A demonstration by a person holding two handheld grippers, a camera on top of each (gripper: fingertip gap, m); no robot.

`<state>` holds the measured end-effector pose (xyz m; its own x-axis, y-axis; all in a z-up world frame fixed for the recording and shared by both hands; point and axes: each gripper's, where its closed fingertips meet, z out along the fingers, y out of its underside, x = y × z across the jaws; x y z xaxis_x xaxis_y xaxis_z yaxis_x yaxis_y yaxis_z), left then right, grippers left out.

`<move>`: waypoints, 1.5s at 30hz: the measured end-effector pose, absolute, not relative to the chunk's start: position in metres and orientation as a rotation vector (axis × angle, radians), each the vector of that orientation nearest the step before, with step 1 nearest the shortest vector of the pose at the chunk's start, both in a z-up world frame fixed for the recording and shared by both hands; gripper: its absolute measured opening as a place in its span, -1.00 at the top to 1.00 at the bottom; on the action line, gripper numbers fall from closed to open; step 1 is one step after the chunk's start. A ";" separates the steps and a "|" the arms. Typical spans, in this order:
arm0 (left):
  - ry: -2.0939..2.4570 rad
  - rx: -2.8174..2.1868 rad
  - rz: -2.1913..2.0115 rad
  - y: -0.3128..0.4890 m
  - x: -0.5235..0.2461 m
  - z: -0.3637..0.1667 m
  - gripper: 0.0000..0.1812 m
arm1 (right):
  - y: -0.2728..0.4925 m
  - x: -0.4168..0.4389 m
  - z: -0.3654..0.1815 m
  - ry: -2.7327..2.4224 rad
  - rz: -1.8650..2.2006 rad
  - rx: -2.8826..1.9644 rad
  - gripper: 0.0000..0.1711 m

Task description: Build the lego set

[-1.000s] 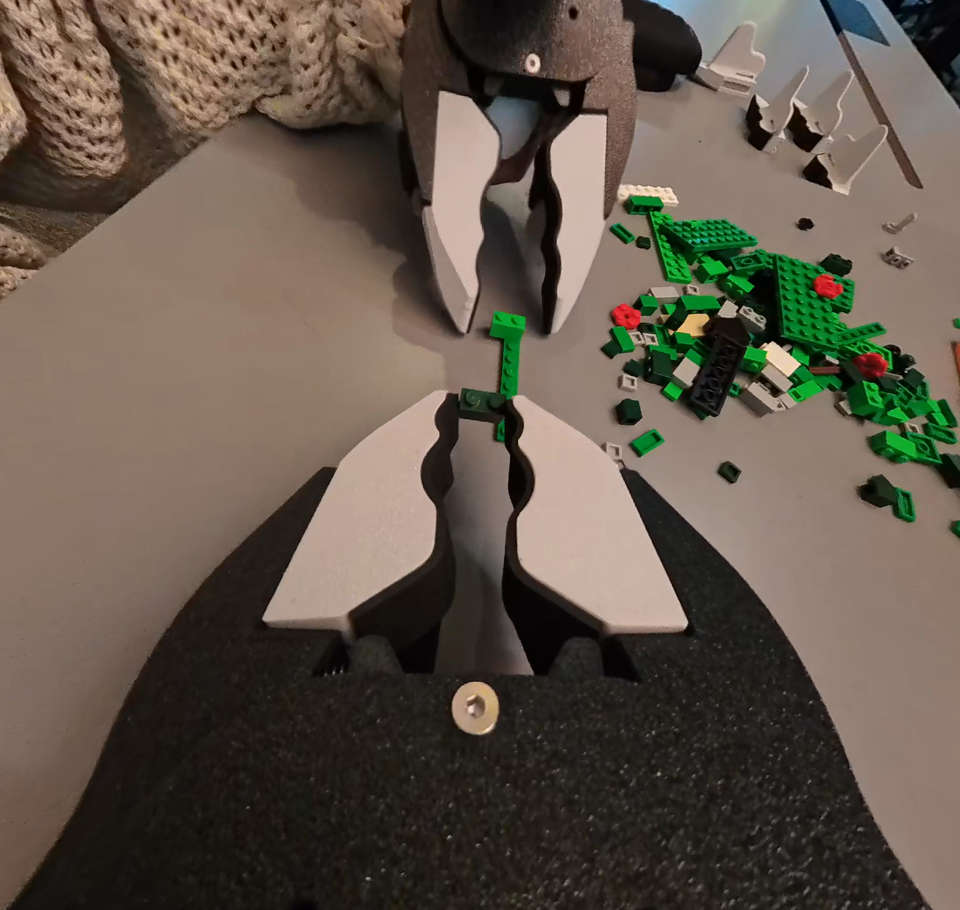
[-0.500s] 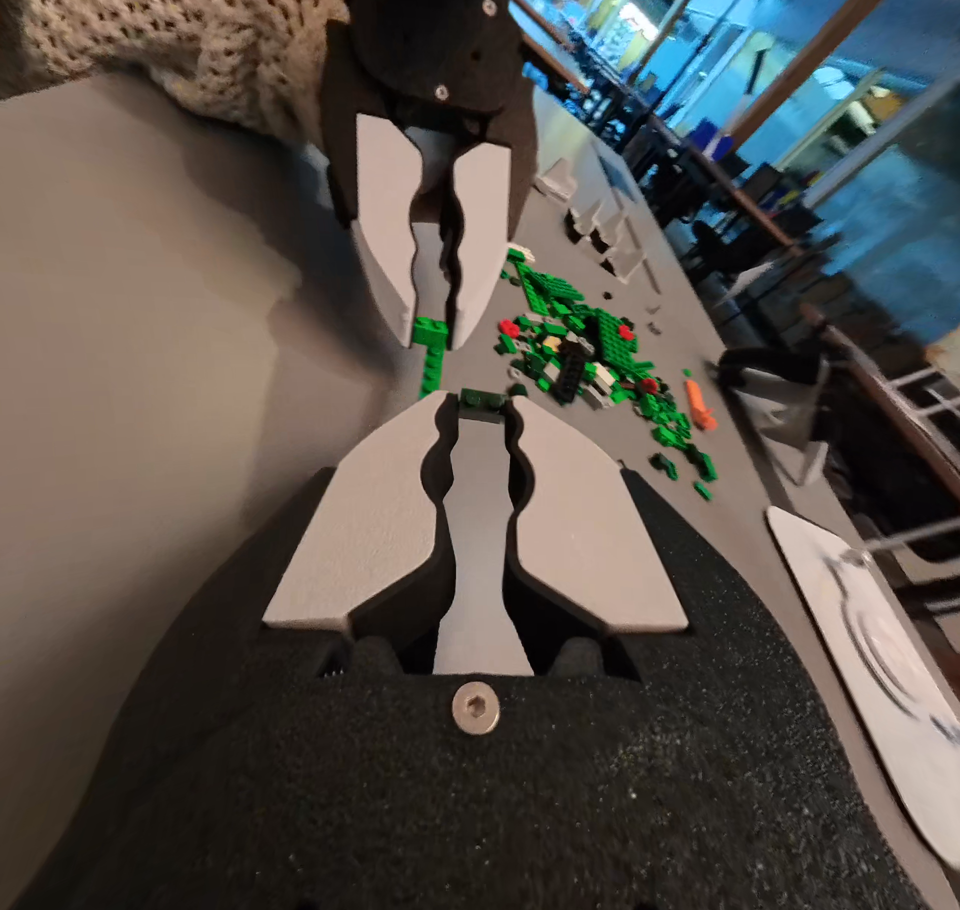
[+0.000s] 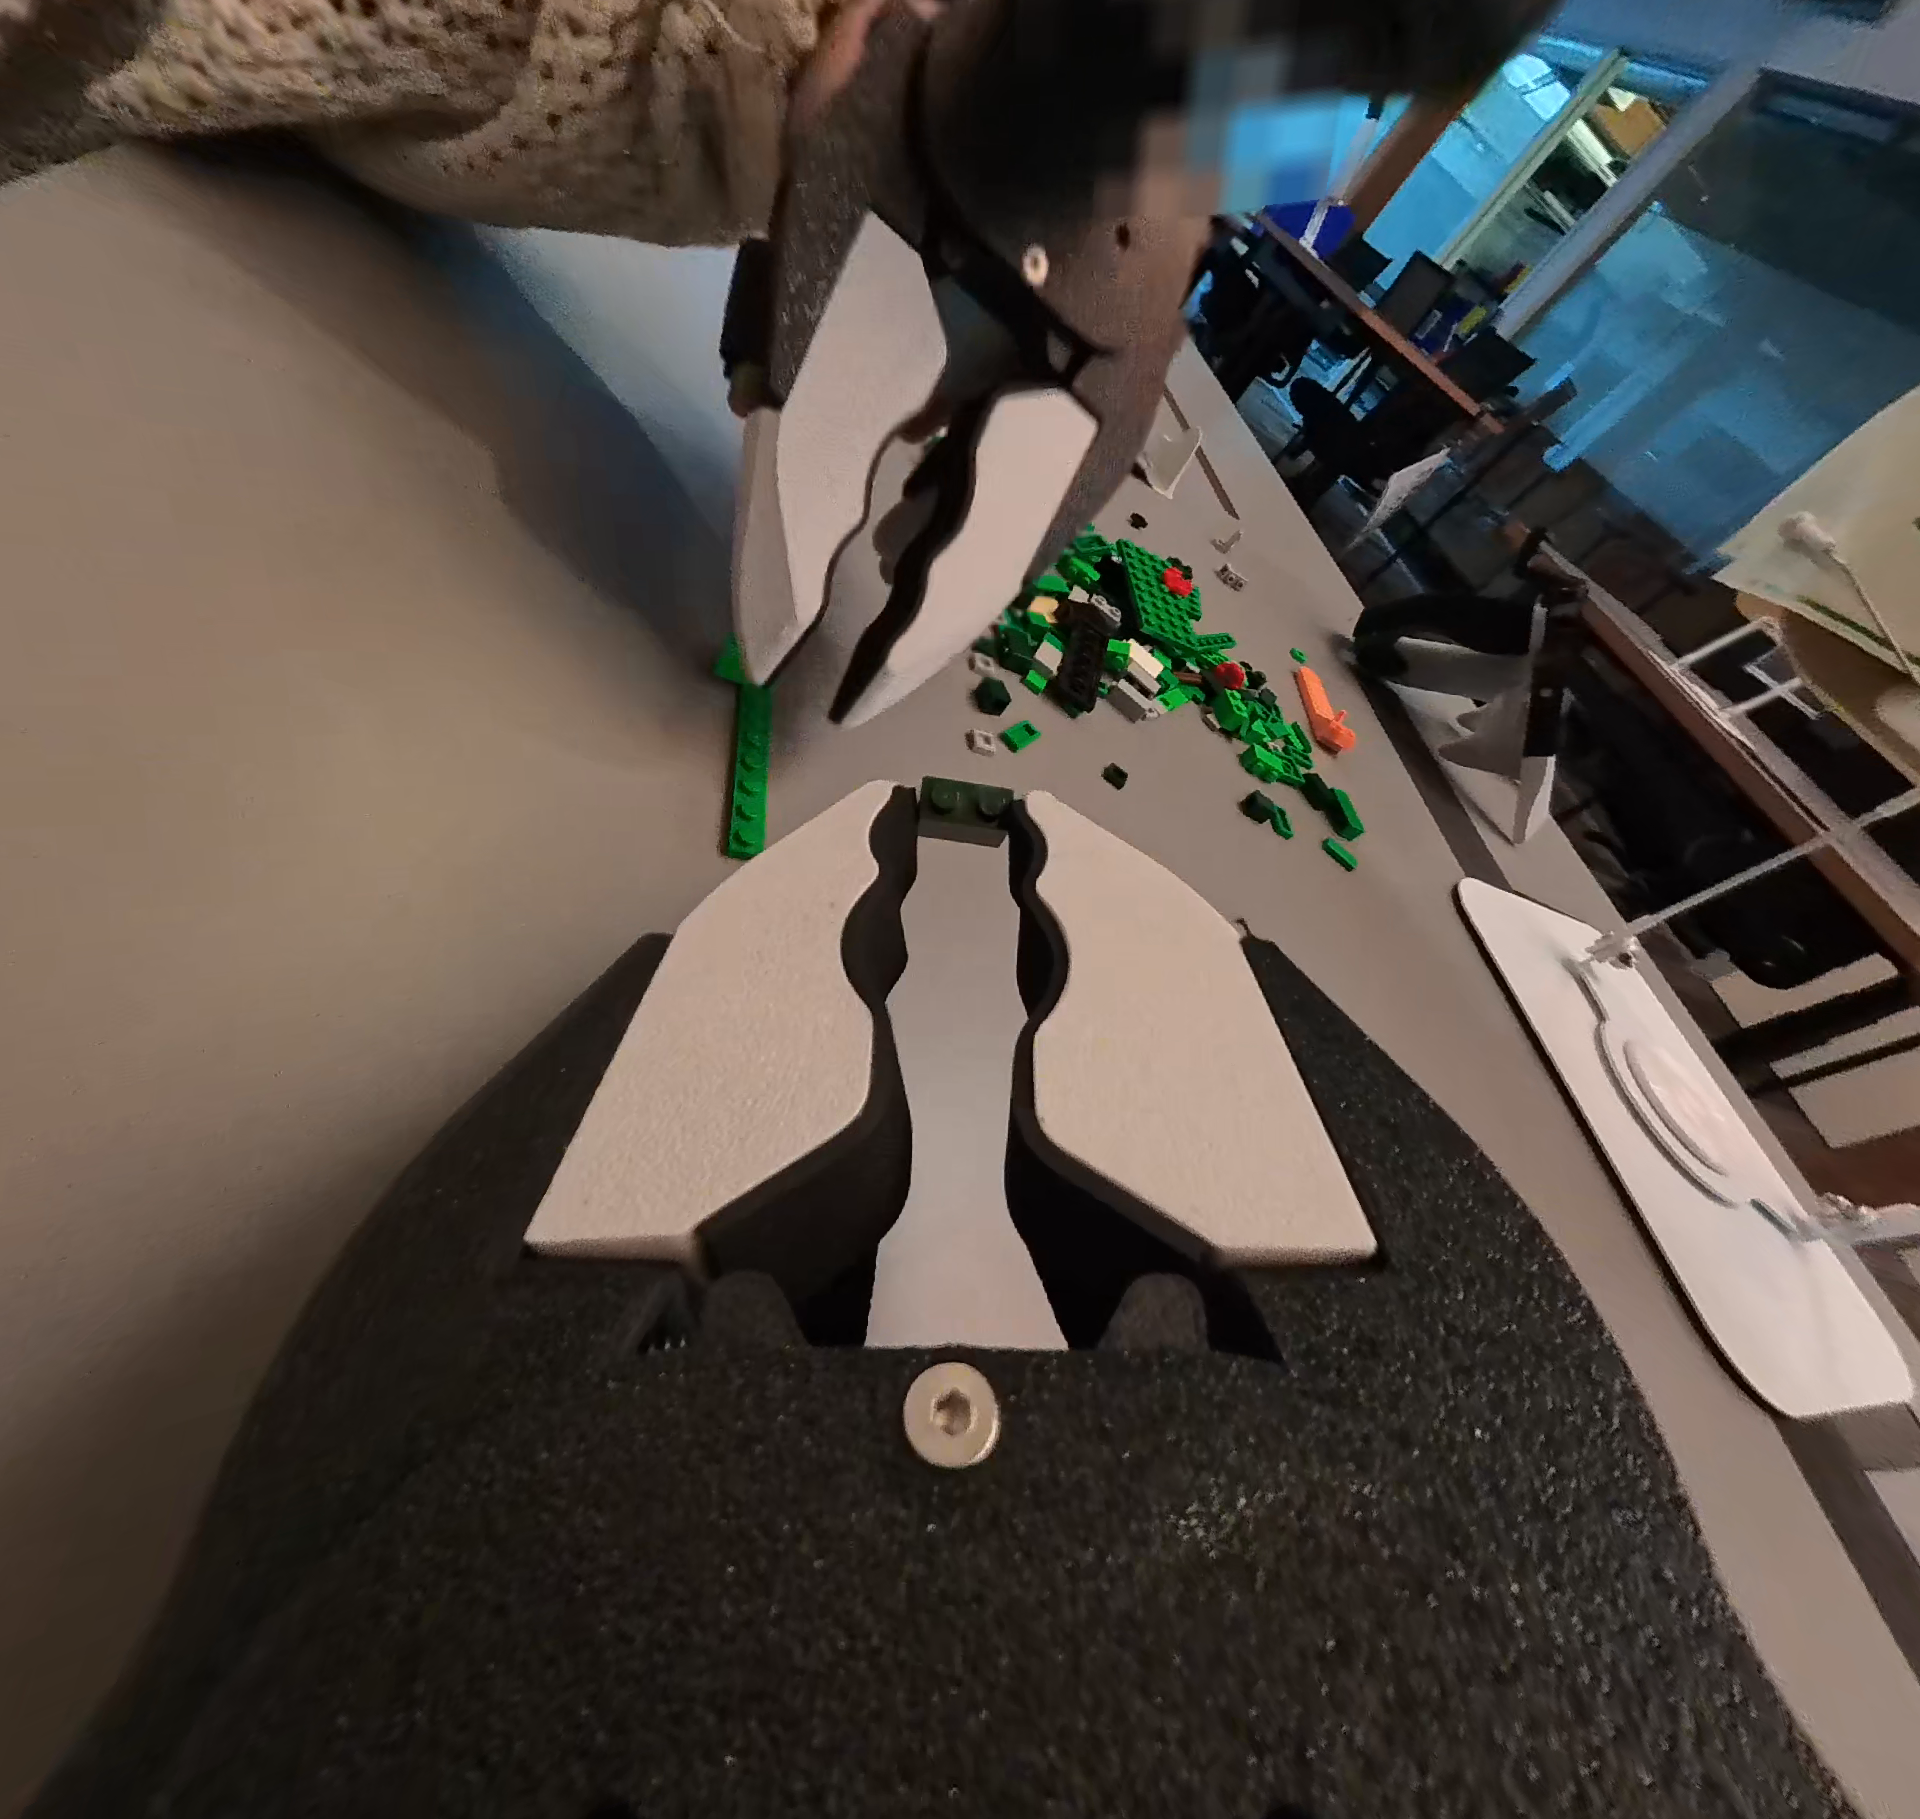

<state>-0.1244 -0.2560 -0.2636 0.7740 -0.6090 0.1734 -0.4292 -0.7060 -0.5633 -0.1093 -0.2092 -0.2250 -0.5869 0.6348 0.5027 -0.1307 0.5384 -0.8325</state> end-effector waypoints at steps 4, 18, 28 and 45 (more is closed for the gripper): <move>0.820 -2.632 -0.518 -0.251 -0.128 -0.283 0.80 | -0.213 -0.107 -0.228 -1.951 1.120 -0.383 0.80; 1.040 -2.797 -0.068 -0.252 -0.129 -0.287 0.86 | -0.209 -0.097 -0.274 -2.404 1.053 -0.645 0.80; 0.900 -2.575 0.169 -0.252 -0.128 -0.284 0.93 | -0.218 -0.095 -0.269 -2.366 1.060 -0.503 0.80; 0.917 -1.809 0.970 -0.241 -0.127 -0.249 0.93 | -0.217 -0.096 -0.268 -2.406 1.067 -0.556 0.80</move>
<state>-0.1272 -0.2407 -0.2488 0.4265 -0.1980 -0.8826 -0.8701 -0.3563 -0.3405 -0.0963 -0.2169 -0.2682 -0.8186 0.5242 0.2348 0.1777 0.6199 -0.7642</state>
